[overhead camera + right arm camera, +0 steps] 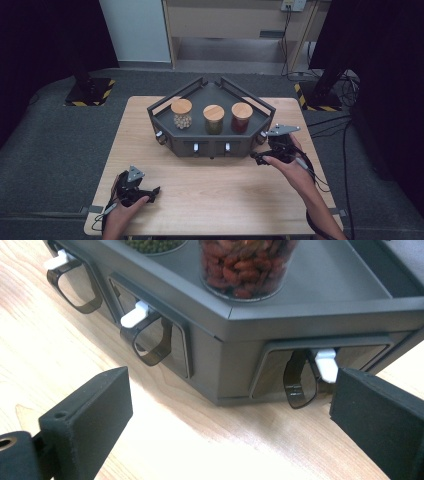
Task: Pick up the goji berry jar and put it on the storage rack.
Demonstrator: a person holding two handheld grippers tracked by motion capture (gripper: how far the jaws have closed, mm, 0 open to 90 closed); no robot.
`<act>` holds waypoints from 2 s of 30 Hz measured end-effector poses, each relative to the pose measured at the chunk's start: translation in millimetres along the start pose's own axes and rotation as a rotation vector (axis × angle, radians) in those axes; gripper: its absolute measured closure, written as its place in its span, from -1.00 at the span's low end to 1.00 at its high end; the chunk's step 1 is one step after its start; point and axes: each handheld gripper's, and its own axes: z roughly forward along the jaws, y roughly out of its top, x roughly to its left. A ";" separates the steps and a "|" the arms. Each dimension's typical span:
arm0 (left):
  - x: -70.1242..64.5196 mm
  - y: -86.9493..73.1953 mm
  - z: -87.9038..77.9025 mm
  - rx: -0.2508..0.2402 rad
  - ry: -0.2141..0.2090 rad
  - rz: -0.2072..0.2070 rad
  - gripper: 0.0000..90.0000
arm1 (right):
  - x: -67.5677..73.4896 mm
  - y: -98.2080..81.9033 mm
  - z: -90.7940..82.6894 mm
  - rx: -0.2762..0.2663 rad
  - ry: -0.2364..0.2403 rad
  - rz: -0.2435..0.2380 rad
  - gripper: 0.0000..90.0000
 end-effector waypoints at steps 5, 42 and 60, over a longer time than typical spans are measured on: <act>0.0 0.0 0.0 0.000 0.000 0.000 -1.00 | 1.8 -5.7 0.8 0.002 0.000 0.005 -0.91; -0.1 0.0 0.0 0.000 0.000 0.000 -1.00 | 12.8 -43.4 0.4 0.011 -0.007 0.023 -0.91; -0.1 0.0 0.0 0.000 0.000 0.000 -1.00 | 22.6 -64.6 9.3 0.043 0.018 0.037 -0.91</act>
